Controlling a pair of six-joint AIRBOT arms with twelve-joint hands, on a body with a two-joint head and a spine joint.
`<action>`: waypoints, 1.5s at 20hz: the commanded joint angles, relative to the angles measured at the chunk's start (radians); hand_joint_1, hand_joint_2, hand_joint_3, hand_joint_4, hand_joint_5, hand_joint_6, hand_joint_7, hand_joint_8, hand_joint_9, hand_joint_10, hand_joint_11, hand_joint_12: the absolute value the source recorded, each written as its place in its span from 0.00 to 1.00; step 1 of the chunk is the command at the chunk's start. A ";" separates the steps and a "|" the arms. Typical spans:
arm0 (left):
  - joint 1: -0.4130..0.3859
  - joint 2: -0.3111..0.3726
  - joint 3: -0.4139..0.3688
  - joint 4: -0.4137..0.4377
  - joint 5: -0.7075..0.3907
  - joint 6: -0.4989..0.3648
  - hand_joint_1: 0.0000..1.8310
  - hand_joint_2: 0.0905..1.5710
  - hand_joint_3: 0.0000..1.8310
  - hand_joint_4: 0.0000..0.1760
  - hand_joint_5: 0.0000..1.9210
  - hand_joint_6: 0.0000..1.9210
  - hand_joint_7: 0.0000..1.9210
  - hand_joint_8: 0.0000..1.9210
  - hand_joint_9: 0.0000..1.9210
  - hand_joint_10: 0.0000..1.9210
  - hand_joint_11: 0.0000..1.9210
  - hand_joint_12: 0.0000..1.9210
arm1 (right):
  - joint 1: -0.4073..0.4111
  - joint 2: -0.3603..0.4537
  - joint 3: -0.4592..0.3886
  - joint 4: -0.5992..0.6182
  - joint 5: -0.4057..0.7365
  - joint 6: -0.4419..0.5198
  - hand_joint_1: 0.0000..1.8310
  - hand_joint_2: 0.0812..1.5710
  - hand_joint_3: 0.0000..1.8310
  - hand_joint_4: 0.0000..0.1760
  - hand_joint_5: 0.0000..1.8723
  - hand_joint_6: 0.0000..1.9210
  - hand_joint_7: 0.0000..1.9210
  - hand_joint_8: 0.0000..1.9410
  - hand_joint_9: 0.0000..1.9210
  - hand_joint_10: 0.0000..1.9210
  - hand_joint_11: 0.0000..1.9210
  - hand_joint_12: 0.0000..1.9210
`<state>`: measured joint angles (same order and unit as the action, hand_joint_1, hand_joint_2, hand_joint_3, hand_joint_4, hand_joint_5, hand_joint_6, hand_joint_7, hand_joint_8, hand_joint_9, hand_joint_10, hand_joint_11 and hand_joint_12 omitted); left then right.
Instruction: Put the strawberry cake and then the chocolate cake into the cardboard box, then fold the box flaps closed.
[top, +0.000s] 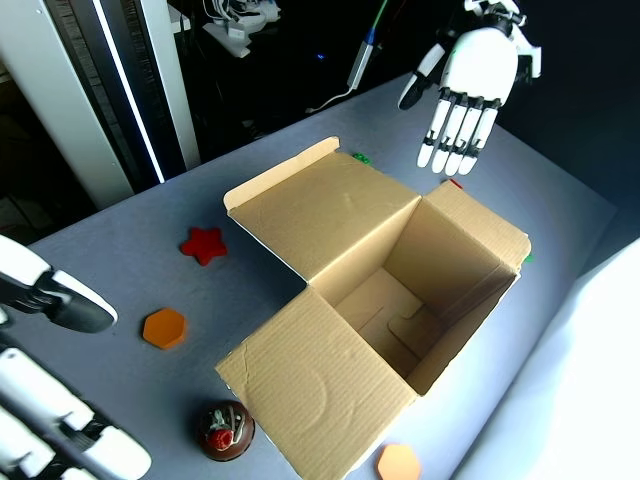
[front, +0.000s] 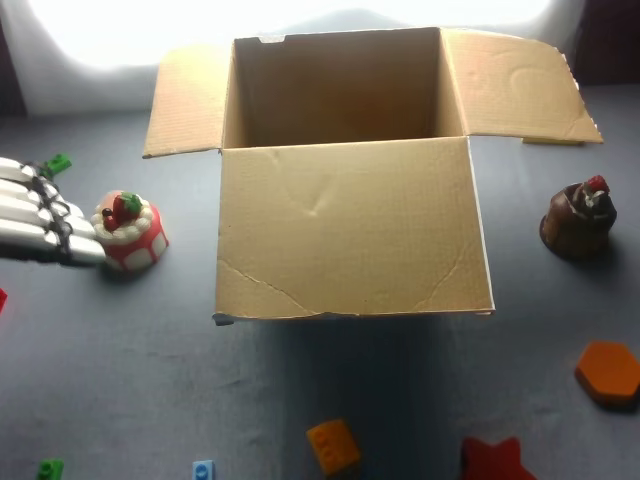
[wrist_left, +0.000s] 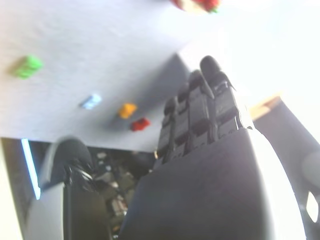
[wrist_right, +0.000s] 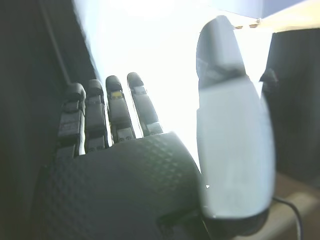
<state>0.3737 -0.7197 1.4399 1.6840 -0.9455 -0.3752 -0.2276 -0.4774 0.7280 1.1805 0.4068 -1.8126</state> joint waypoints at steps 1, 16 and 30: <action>0.001 -0.006 0.011 -0.099 0.014 0.002 0.47 0.68 0.00 0.11 0.02 0.00 0.04 0.00 0.05 0.00 0.00 0.29 | 0.015 0.016 0.006 -0.015 0.072 -0.009 0.67 0.59 0.00 0.17 0.00 0.00 0.02 0.01 0.02 0.01 0.00 0.00; 0.041 -0.207 0.155 -0.173 0.054 0.101 0.56 0.70 0.00 0.18 0.03 0.00 0.03 0.00 0.03 0.00 0.00 0.23 | 0.069 0.001 0.005 0.145 0.024 -0.283 0.68 0.61 0.00 0.03 0.03 0.00 0.03 0.00 0.01 0.00 0.00 0.00; 0.074 -0.366 0.292 -0.227 0.112 0.112 0.57 0.67 0.00 0.19 0.02 0.00 0.02 0.00 0.03 0.00 0.00 0.23 | 0.068 0.001 0.005 0.146 0.020 -0.285 0.68 0.61 0.00 0.00 0.00 0.00 0.02 0.00 0.01 0.00 0.00 0.00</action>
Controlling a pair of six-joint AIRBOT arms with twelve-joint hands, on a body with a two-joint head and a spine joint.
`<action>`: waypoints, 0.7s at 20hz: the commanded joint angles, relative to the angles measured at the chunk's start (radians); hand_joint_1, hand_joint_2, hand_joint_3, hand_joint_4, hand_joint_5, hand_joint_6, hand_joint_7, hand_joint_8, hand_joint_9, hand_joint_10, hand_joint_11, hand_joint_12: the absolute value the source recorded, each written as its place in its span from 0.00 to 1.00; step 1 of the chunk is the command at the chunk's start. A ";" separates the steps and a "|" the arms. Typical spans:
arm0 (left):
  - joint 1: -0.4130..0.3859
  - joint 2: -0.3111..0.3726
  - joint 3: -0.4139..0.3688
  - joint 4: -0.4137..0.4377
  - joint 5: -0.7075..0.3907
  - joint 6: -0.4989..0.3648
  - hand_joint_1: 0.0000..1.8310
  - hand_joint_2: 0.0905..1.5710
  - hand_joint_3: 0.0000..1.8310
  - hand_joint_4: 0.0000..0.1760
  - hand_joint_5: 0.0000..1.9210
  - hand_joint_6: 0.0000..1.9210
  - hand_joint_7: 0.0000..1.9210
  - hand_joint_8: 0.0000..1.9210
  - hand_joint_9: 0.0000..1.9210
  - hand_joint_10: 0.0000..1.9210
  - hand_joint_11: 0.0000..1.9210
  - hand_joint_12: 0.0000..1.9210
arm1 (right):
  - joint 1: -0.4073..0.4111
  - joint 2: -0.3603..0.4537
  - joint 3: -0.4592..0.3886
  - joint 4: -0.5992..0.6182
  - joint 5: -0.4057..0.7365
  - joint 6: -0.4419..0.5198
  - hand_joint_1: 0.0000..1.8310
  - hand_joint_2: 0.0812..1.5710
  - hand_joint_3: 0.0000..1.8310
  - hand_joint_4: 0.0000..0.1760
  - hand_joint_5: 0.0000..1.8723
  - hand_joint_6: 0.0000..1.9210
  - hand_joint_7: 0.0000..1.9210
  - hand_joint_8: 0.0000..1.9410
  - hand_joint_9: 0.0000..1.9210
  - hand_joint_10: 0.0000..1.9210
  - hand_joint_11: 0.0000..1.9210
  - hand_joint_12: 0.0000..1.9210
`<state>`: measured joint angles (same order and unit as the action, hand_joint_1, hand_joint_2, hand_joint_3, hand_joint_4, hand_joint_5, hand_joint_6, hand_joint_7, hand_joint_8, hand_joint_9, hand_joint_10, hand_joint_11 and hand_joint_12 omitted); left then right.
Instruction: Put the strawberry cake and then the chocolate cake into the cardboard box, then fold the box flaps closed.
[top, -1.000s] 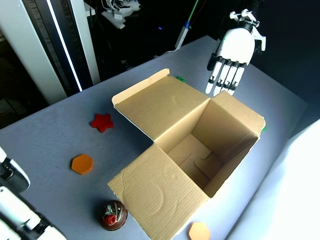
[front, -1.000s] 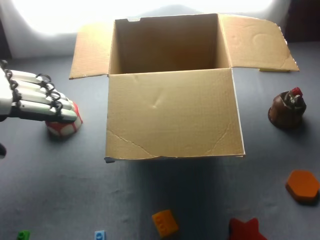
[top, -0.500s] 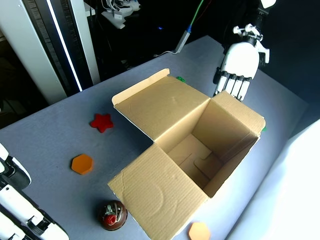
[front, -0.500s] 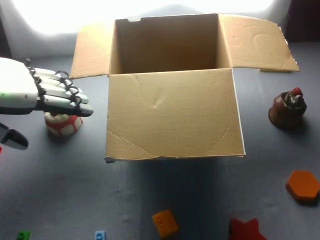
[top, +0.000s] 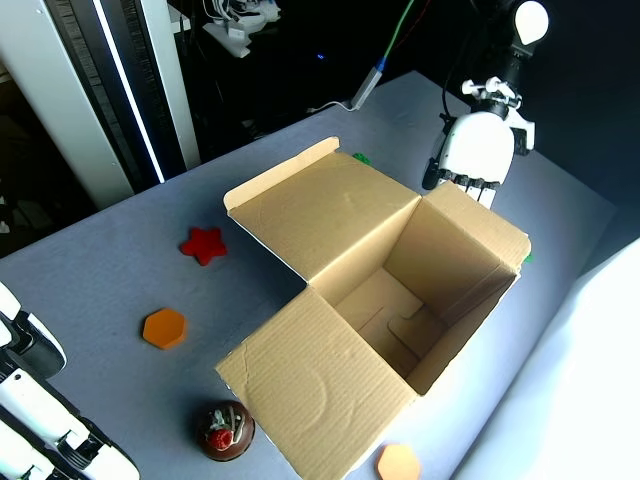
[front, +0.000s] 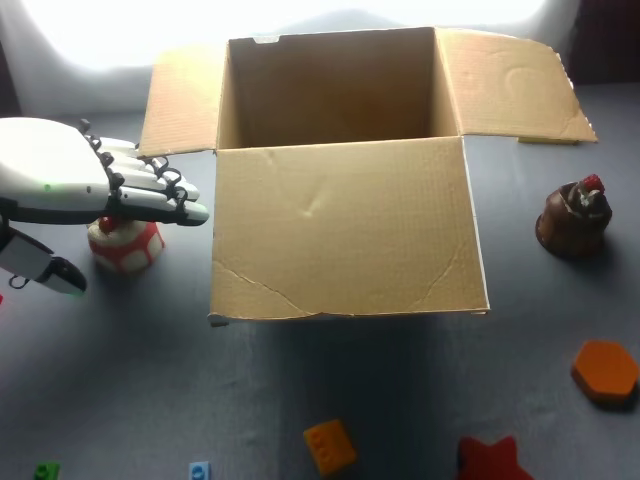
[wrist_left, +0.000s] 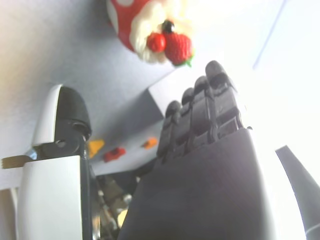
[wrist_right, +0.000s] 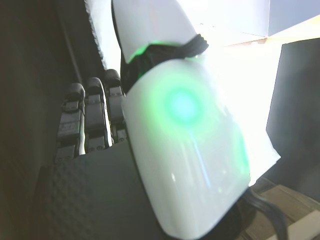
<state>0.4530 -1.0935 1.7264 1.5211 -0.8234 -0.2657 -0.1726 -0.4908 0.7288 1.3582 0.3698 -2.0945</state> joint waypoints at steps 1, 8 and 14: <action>-0.002 -0.001 0.016 -0.064 -0.010 0.003 0.57 0.67 0.00 0.20 0.02 0.00 0.02 0.00 0.03 0.00 0.00 0.23 | 0.013 0.014 0.004 -0.032 0.058 -0.003 0.68 0.61 0.00 0.00 0.00 0.00 0.02 0.00 0.01 0.00 0.00 0.00; 0.016 -0.074 0.117 -0.080 -0.015 0.006 0.57 0.66 0.00 0.21 0.03 0.00 0.01 0.00 0.02 0.00 0.00 0.21 | 0.012 0.014 0.004 -0.032 0.058 -0.003 0.69 0.60 0.00 0.00 0.01 0.00 0.02 0.01 0.00 0.00 0.00 0.00; 0.028 -0.128 0.196 -0.106 -0.017 0.006 0.59 0.65 0.00 0.24 0.03 0.00 0.01 0.00 0.02 0.00 0.00 0.24 | 0.013 0.014 0.004 -0.032 0.058 -0.003 0.68 0.63 0.00 0.00 0.00 0.00 0.00 0.00 0.00 0.00 0.00 0.00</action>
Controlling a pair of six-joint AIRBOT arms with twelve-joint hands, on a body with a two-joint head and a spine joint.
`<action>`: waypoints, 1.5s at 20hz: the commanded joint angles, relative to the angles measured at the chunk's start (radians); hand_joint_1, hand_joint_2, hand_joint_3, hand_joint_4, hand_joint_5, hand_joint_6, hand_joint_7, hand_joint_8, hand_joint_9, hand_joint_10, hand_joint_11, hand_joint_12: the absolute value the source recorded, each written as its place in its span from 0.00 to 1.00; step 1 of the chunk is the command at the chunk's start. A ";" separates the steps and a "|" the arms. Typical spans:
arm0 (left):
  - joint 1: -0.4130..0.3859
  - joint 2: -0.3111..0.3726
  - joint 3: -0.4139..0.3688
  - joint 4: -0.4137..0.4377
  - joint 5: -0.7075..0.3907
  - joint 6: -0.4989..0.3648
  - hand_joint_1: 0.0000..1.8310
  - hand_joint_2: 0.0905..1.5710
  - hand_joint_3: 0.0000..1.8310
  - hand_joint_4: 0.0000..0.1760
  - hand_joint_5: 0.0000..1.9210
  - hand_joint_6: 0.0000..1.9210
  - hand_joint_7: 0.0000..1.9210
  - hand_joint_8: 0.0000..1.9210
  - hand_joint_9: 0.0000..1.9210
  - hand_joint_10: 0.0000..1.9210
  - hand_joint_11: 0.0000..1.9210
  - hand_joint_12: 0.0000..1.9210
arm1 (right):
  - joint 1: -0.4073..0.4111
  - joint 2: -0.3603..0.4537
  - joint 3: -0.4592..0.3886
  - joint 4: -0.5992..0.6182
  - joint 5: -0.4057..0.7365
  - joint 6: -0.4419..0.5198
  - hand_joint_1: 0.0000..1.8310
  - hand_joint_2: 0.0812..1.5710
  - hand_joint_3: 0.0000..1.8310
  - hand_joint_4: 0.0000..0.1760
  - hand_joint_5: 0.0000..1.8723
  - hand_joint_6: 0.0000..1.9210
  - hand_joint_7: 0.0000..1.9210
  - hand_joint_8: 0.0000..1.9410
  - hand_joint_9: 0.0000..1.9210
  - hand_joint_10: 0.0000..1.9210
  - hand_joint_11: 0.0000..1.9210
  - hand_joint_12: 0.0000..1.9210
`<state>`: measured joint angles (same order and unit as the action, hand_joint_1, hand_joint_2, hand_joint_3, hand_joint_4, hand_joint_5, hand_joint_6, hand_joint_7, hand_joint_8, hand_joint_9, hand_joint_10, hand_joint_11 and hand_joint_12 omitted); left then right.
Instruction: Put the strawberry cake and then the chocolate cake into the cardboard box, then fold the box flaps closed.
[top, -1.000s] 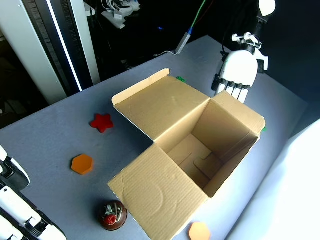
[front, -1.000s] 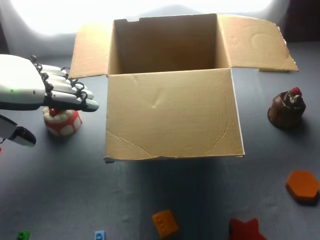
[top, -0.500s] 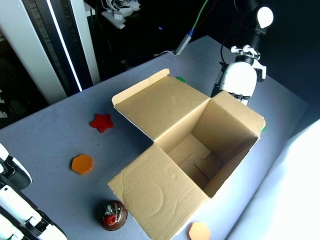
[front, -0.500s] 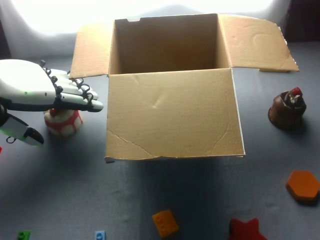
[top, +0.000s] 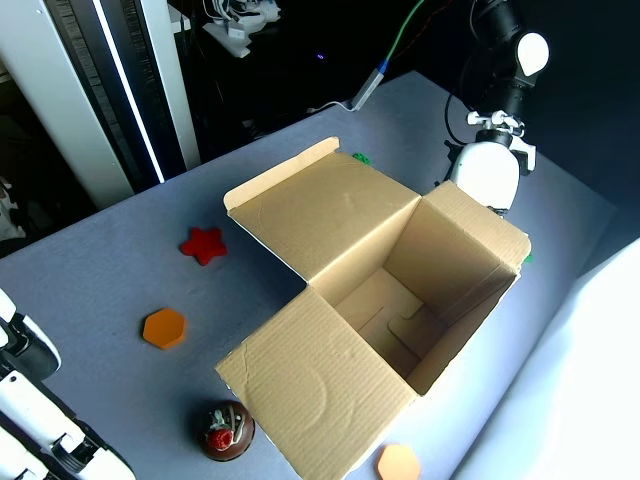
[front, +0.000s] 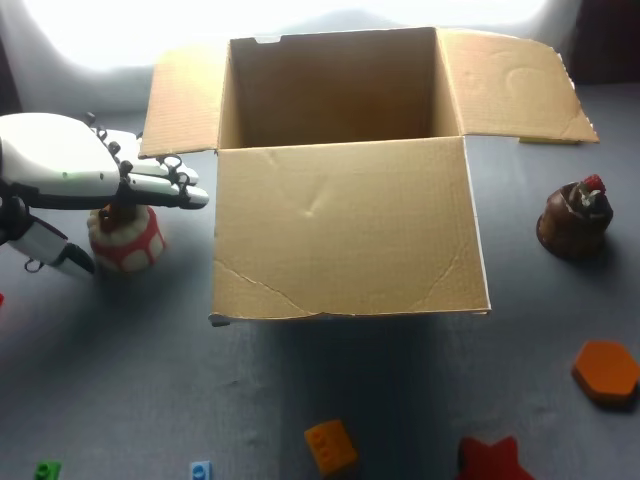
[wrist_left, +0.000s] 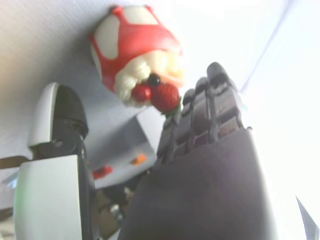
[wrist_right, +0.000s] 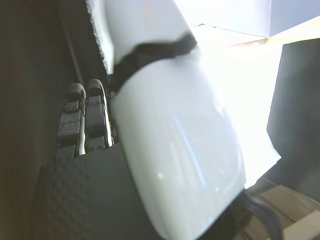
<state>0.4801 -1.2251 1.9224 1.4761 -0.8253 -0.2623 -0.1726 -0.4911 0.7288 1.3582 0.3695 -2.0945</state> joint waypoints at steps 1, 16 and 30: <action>0.002 -0.003 0.009 -0.061 -0.015 0.003 0.59 0.65 0.00 0.26 0.03 0.00 0.00 0.00 0.02 0.00 0.00 0.23 | 0.013 0.014 0.004 -0.032 0.059 -0.003 0.67 0.63 0.00 0.00 0.00 0.00 0.01 0.00 0.00 0.00 0.00 0.00; 0.030 -0.073 0.106 -0.062 -0.029 0.042 0.60 0.64 0.00 0.26 0.02 0.00 0.00 0.00 0.02 0.00 0.00 0.24 | 0.014 0.014 0.003 -0.032 0.058 -0.008 0.69 0.62 0.00 0.00 0.00 0.00 0.00 0.00 0.00 0.00 0.00 0.00; 0.032 -0.076 0.106 -0.071 -0.033 0.045 0.65 0.79 0.00 0.00 0.34 0.65 0.39 0.78 0.38 0.69 0.31 0.79 | 0.015 0.014 -0.003 -0.032 0.058 -0.029 0.68 0.59 0.00 0.00 0.03 0.01 0.01 0.00 0.00 0.00 0.00 0.00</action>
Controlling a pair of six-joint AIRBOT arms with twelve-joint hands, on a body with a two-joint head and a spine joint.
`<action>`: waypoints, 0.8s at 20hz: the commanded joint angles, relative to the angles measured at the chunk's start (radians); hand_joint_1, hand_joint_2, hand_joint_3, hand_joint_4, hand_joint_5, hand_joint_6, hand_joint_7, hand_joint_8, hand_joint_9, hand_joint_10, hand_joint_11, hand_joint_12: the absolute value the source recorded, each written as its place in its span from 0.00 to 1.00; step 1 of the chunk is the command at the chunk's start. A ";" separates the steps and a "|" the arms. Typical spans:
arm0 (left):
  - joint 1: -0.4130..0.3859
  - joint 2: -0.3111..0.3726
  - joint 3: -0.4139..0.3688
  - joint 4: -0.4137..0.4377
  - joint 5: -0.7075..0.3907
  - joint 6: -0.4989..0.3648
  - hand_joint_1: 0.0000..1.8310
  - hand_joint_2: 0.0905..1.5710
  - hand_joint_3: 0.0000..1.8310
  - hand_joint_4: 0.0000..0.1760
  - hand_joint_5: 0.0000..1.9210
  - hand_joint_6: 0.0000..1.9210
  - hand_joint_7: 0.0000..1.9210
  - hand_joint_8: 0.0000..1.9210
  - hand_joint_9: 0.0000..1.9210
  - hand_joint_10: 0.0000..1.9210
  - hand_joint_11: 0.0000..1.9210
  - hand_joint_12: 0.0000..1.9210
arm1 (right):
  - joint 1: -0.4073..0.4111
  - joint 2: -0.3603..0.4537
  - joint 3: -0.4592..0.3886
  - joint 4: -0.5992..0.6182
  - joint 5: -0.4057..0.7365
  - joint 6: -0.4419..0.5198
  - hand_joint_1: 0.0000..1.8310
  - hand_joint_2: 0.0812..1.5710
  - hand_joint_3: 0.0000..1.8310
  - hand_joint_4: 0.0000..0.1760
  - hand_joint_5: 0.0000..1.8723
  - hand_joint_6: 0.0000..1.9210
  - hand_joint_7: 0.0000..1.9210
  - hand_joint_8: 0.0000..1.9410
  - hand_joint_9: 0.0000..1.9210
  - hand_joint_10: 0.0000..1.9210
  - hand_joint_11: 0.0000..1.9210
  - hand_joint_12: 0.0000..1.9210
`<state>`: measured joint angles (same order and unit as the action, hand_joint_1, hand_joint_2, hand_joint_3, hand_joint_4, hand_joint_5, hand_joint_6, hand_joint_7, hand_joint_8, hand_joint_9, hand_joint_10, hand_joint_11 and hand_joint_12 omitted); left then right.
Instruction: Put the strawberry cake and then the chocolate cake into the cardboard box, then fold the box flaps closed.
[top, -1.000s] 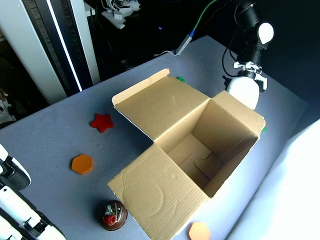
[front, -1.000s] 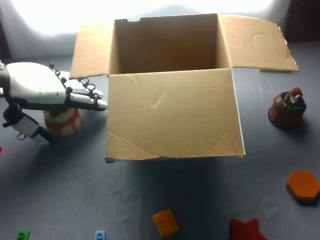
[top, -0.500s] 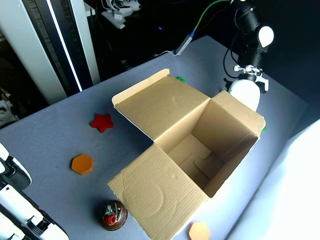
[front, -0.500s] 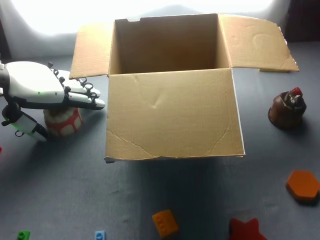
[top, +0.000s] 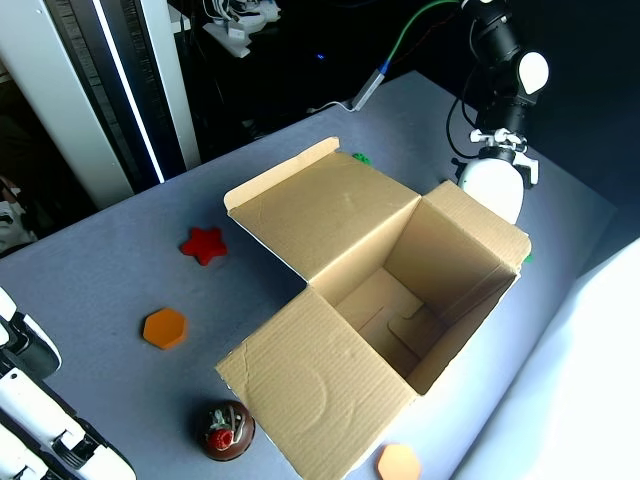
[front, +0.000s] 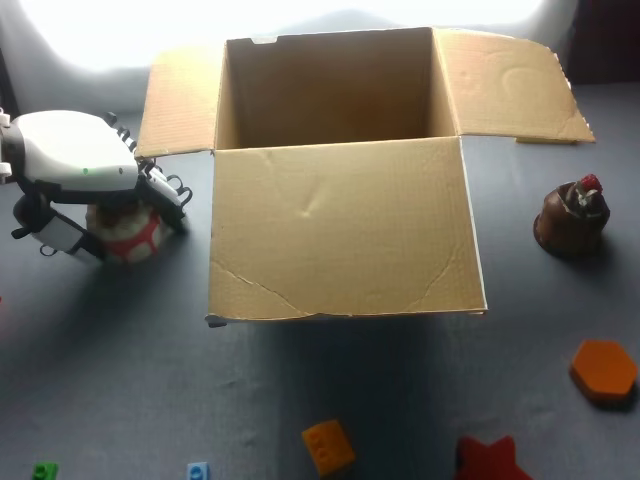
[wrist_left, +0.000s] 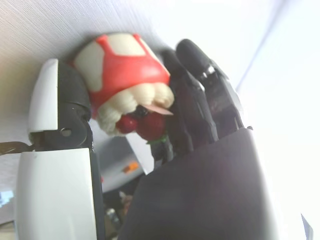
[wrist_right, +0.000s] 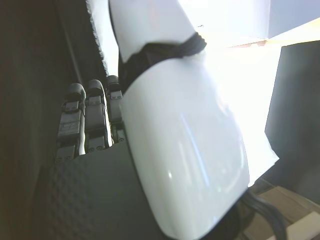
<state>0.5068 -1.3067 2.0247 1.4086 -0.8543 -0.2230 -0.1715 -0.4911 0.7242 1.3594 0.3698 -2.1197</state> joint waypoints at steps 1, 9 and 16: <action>0.005 0.006 0.004 -0.003 -0.005 0.004 0.64 0.79 0.00 0.00 0.37 0.65 0.39 0.79 0.39 0.68 0.33 0.78 | 0.013 0.014 0.001 -0.033 0.058 -0.005 0.68 0.60 0.00 0.00 0.03 0.01 0.01 0.00 0.00 0.00 0.00 0.00; 0.002 0.047 -0.028 0.021 -0.025 -0.027 0.63 0.79 0.00 0.00 0.39 0.63 0.37 0.81 0.38 0.68 0.33 0.78 | 0.013 0.014 -0.002 -0.033 0.058 -0.007 0.69 0.59 0.00 0.00 0.01 0.00 0.01 0.00 0.00 0.00 0.00 0.00; -0.098 0.175 -0.134 0.123 -0.032 -0.076 0.71 0.76 0.00 0.00 0.41 0.57 0.38 0.75 0.42 0.75 0.36 0.74 | 0.013 0.014 -0.005 -0.033 0.058 -0.010 0.70 0.61 0.00 0.00 0.00 0.00 0.02 0.00 0.00 0.00 0.00 0.00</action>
<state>0.4061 -1.1324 1.8820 1.5955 -0.8745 -0.3004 -0.1707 -0.4911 0.7185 1.3602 0.3698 -2.1262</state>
